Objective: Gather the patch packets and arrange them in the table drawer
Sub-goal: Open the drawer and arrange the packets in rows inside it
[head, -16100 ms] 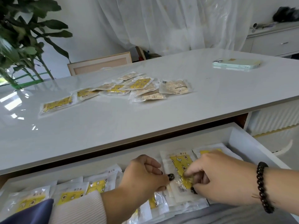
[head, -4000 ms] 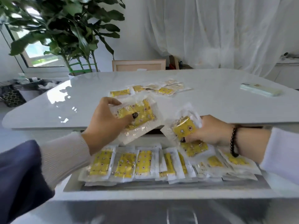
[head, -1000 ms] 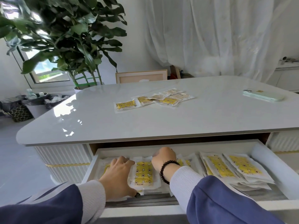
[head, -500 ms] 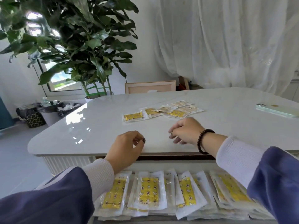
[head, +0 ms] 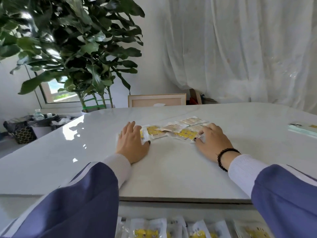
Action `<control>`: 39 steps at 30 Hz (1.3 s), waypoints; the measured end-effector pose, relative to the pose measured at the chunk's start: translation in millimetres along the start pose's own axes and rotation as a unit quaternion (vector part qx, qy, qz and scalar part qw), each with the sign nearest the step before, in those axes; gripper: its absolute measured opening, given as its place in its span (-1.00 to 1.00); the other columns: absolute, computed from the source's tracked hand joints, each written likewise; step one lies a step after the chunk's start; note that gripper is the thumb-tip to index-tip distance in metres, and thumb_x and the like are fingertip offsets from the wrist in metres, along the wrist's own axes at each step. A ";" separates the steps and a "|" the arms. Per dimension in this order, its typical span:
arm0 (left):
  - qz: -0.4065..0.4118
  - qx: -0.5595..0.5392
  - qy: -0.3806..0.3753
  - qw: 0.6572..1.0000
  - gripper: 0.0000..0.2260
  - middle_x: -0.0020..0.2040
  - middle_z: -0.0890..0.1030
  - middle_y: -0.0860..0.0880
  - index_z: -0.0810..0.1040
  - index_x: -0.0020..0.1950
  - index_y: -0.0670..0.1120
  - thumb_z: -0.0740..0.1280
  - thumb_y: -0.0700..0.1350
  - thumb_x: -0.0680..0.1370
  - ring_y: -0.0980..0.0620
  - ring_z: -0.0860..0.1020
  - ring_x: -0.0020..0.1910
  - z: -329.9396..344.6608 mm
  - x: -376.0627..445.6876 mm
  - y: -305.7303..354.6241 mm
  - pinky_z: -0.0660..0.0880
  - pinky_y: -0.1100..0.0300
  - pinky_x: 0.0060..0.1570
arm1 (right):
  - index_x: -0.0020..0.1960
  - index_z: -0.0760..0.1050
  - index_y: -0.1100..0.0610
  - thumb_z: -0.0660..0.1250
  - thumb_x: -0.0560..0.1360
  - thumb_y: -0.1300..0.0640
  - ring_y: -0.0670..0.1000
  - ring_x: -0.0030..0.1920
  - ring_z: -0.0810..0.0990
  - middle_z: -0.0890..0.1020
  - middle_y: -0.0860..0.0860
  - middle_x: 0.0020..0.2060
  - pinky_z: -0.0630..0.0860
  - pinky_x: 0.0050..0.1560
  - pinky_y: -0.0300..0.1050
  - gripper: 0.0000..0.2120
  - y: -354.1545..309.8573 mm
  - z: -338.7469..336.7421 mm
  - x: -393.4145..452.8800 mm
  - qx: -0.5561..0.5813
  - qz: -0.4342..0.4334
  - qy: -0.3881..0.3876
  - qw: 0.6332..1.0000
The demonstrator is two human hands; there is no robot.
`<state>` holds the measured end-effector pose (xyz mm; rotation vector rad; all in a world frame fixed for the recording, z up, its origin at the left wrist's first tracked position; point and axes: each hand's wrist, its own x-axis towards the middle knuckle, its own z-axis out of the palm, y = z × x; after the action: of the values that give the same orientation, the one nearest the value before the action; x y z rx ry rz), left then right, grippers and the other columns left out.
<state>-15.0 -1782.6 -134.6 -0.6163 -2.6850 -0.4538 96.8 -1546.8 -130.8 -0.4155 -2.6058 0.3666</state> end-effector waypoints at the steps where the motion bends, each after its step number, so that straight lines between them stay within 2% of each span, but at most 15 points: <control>1: -0.018 0.007 -0.004 1.000 -0.36 0.57 0.07 -0.09 0.19 0.49 -0.09 0.26 0.18 0.51 -0.08 -0.07 0.56 4.8 8.8 -2.4 0.02 -0.10 0.50 | 0.30 0.39 0.07 0.18 0.55 -0.02 0.03 0.33 0.29 0.37 0.02 0.30 0.37 0.26 -0.06 -0.65 0.1 4.1 7.4 -0.001 -0.011 -0.018 1.000; 4: -0.088 0.046 -0.082 0.992 -0.30 0.53 0.20 -0.09 0.21 0.50 -0.06 0.10 0.34 0.49 -0.13 0.03 0.54 12.7 25.1 -7.3 -0.01 -0.26 0.46 | 0.50 0.16 -0.07 0.10 0.56 -0.20 0.05 0.51 0.06 0.15 -0.05 0.51 0.11 0.48 0.00 -0.46 -2.4 12.1 22.4 -0.039 -0.058 -0.127 0.989; 6: -0.104 0.059 -0.129 0.984 -0.32 0.48 0.31 -0.07 0.27 0.48 0.00 0.00 0.38 0.50 -0.14 0.18 0.49 9.8 23.0 -5.1 0.03 -0.31 0.42 | 0.49 0.18 -0.13 0.07 0.56 -0.22 0.04 0.51 0.11 0.19 -0.09 0.51 0.11 0.48 0.01 -0.48 -1.6 14.1 23.7 -0.028 -0.058 -0.177 0.982; 8: -0.087 0.036 -0.109 0.990 -0.44 0.40 0.41 -0.08 0.40 0.39 0.06 -0.05 0.31 0.55 -0.15 0.31 0.40 5.6 15.6 -1.8 0.13 -0.26 0.36 | 0.36 0.40 -0.12 0.14 0.55 -0.17 0.04 0.39 0.35 0.43 -0.08 0.38 0.31 0.38 -0.02 -0.59 1.0 13.8 20.4 0.033 -0.045 -0.148 0.987; 10: -0.057 0.029 -0.059 0.996 -0.60 0.26 0.51 -0.10 0.53 0.23 0.07 0.00 0.15 0.59 -0.14 0.38 0.29 0.4 6.9 1.8 0.25 -0.11 0.25 | 0.04 0.62 -0.02 0.24 0.51 -0.12 0.04 0.13 0.54 0.64 -0.05 0.04 0.48 0.13 -0.07 -0.73 1.2 10.5 15.1 0.078 -0.033 -0.077 0.993; 12: -0.033 0.040 -0.029 0.998 -0.65 0.28 0.49 -0.06 0.50 0.27 0.08 0.09 0.08 0.56 -0.10 0.35 0.31 -1.2 0.3 3.3 0.26 -0.04 0.24 | -0.20 0.58 0.08 0.34 0.44 -0.10 0.01 -0.07 0.54 0.61 -0.05 -0.19 0.48 -0.08 -0.12 -0.75 0.6 7.5 9.8 0.085 -0.013 -0.019 0.996; 14: -0.028 0.041 -0.038 0.998 -0.56 0.38 0.41 -0.03 0.38 0.41 0.07 0.15 0.11 0.53 -0.06 0.26 0.40 -1.8 -2.6 3.7 0.21 -0.03 0.33 | -0.24 0.52 0.10 0.40 0.38 -0.14 -0.01 -0.06 0.51 0.58 -0.06 -0.21 0.44 -0.12 -0.14 -0.70 -0.7 5.5 7.1 0.071 -0.007 0.016 0.997; 17: -0.051 0.029 -0.087 0.994 -0.45 0.48 0.29 -0.03 0.25 0.50 0.05 0.16 0.18 0.52 -0.08 0.18 0.47 -2.5 -5.3 4.4 0.14 -0.07 0.38 | 0.03 0.51 0.08 0.33 0.37 -0.29 0.03 0.20 0.40 0.53 -0.03 0.08 0.41 0.11 -0.10 -0.53 -2.6 6.1 6.8 -0.007 -0.019 -0.035 0.999; 20: -0.067 -0.018 -0.065 0.995 -0.39 0.40 0.36 -0.05 0.32 0.44 0.02 0.26 0.26 0.46 -0.11 0.31 0.39 -2.9 -6.0 3.8 0.26 -0.04 0.33 | 0.24 0.45 0.13 0.22 0.39 -0.37 0.11 0.36 0.25 0.40 0.03 0.30 0.35 0.28 0.00 -0.33 -2.9 8.1 10.0 -0.059 0.010 -0.098 0.993; 25: -0.002 -0.182 0.088 0.979 -0.47 0.13 0.36 0.04 0.42 0.27 -0.03 0.52 -0.02 0.37 0.07 0.40 0.05 -8.2 -10.9 4.4 0.34 0.26 0.05 | 0.12 0.49 0.04 0.39 0.38 -0.12 0.04 0.32 0.30 0.44 -0.02 0.18 0.34 0.24 -0.08 -0.61 0.7 7.9 13.1 0.078 0.024 -0.093 0.992; 30: 0.058 -0.219 0.101 0.969 -0.49 0.21 0.39 -0.03 0.36 0.34 -0.09 0.41 -0.31 0.44 0.12 0.38 0.10 -10.1 -14.5 5.5 0.32 0.59 -0.03 | 0.04 0.51 0.01 0.41 0.41 0.07 -0.01 0.18 0.49 0.54 -0.05 0.10 0.44 0.19 -0.11 -0.79 1.7 6.6 12.2 0.160 0.003 -0.083 0.984; 32: 0.049 -0.235 0.105 0.965 -0.46 0.24 0.43 -0.04 0.34 0.37 -0.08 0.41 -0.32 0.44 0.09 0.41 0.13 -11.3 -14.9 5.0 0.32 0.49 0.07 | 0.18 0.48 0.05 0.41 0.42 0.05 0.00 0.22 0.46 0.53 -0.02 0.17 0.41 0.21 -0.15 -0.66 2.0 6.5 11.6 0.166 0.008 -0.080 0.983; 34: 0.032 -0.266 0.104 0.958 -0.45 0.21 0.49 -0.04 0.33 0.36 -0.03 0.43 -0.28 0.44 0.01 0.50 0.13 -12.2 -14.8 4.4 0.44 0.23 0.14 | 0.34 0.37 0.10 0.37 0.42 -0.11 0.07 0.31 0.36 0.45 0.05 0.27 0.36 0.28 -0.08 -0.43 1.6 7.2 12.1 0.104 0.034 -0.075 0.991; 36: 0.014 -0.301 0.092 0.949 -0.49 0.08 0.56 -0.02 0.35 0.33 0.00 0.44 -0.25 0.45 -0.01 0.56 0.04 -12.5 -15.3 4.3 0.51 0.18 0.03 | 0.40 0.30 0.13 0.30 0.40 -0.28 0.16 0.35 0.28 0.39 0.10 0.34 0.32 0.31 0.00 -0.28 0.6 8.1 13.7 0.008 0.068 -0.076 0.995; 39: 0.032 -0.283 0.065 0.956 -0.55 -0.01 0.59 0.02 0.38 0.29 0.00 0.44 -0.21 0.46 0.01 0.59 -0.06 -10.6 -15.9 3.6 0.54 0.23 -0.04 | 0.38 0.33 0.09 0.28 0.43 -0.25 0.15 0.36 0.27 0.38 0.08 0.35 0.32 0.30 -0.01 -0.36 0.5 8.5 15.5 -0.009 0.070 -0.083 0.994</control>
<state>3.0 -1789.3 -130.7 -0.7850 -2.3905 -1.2208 79.7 -1542.4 -131.8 -0.5990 -2.7501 0.4426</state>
